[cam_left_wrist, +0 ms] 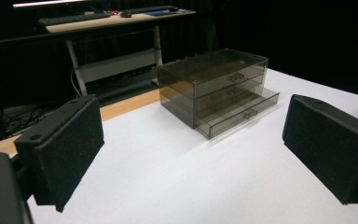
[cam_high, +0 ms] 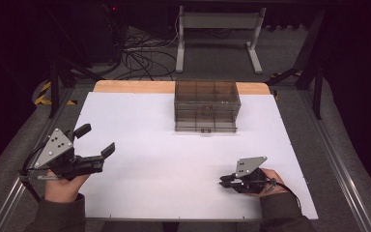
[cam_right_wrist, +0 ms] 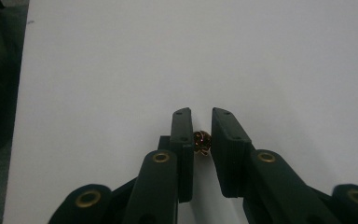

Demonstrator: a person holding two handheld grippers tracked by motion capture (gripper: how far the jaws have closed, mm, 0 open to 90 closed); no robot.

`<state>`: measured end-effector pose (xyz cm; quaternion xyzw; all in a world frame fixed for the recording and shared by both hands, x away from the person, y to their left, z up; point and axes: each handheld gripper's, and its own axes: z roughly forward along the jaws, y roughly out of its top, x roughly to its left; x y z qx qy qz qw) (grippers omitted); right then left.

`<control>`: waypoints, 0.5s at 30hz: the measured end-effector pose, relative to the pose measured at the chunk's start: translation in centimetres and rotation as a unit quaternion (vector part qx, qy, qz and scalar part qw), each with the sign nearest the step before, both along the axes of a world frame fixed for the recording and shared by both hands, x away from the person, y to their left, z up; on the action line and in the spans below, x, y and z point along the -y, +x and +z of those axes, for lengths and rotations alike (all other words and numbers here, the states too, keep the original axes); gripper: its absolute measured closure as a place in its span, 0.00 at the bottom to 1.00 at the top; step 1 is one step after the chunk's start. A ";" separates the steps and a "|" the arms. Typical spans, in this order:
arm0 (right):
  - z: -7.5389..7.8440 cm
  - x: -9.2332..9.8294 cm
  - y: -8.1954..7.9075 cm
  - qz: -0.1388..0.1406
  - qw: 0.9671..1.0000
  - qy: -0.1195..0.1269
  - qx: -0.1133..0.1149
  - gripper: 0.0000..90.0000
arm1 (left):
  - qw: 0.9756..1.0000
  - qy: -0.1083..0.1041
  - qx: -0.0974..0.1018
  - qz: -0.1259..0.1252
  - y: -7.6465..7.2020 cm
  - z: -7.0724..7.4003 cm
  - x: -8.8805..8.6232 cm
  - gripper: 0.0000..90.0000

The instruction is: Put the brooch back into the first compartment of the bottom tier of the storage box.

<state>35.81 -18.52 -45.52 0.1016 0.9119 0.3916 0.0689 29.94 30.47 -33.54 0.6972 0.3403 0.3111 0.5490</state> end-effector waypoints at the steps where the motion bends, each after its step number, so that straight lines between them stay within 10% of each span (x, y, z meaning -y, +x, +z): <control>1: 0.1 0.0 0.0 -0.005 1.000 0.003 0.002 0.88 | 1.000 0.000 0.000 0.000 0.0 0.0 0.0 0.07; 15: 0.7 -0.3 0.5 -0.066 0.996 0.035 0.042 0.88 | 1.000 0.001 -0.002 -0.001 0.1 -0.1 0.2 0.07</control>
